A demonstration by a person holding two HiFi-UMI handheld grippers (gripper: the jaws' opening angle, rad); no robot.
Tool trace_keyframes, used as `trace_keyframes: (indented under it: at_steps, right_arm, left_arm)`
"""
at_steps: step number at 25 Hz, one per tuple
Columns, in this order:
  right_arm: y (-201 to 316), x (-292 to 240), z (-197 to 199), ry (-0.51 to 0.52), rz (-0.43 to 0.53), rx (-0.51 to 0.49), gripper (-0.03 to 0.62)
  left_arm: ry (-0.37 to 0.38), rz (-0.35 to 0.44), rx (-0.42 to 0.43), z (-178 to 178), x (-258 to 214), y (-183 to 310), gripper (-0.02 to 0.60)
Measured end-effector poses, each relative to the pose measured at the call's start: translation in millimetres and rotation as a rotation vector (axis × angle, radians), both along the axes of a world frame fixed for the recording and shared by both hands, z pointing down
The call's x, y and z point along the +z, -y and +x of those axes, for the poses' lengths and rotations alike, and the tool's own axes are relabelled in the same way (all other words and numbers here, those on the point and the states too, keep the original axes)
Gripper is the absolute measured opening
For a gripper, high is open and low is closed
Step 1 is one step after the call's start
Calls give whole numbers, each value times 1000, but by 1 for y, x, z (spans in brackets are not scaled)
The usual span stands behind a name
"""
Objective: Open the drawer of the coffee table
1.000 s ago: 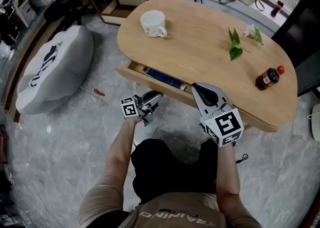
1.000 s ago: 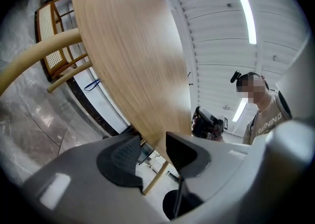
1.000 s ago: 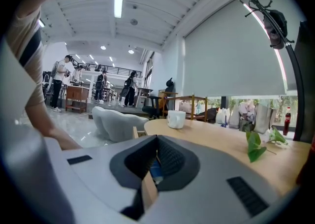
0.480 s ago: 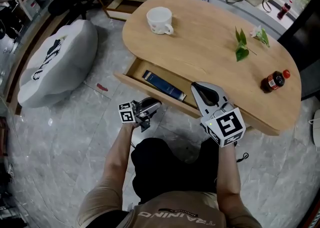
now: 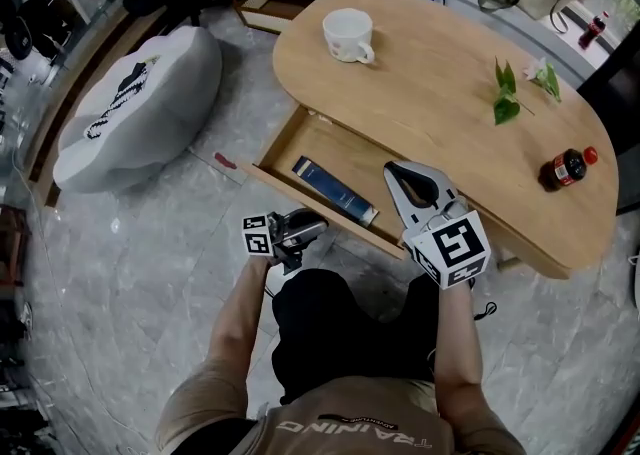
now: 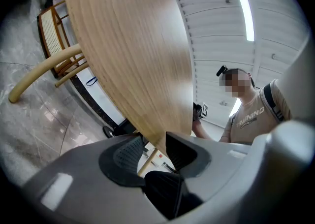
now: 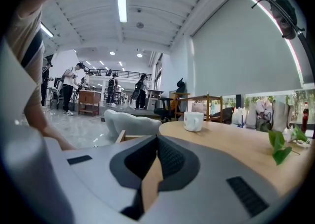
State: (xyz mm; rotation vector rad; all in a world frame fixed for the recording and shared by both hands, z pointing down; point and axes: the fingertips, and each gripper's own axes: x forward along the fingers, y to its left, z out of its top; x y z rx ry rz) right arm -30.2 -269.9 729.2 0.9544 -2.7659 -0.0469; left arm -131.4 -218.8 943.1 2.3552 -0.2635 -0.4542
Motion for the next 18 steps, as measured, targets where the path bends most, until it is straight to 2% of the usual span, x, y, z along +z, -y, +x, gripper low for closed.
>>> trace_keyframes:
  at_steps: [9,14,18]
  right_arm:
    - [-2,5,10,1,-8,23,5]
    - [1,10,19,-7,-13,42,5]
    - [2,12,19,-9,-19,48,5]
  left_arm:
    - [17,-64,-40,0,21,0,141]
    - [-23,-63,-37,0,23,3,140]
    - [-15,-70,-41,-1,24,0,140]
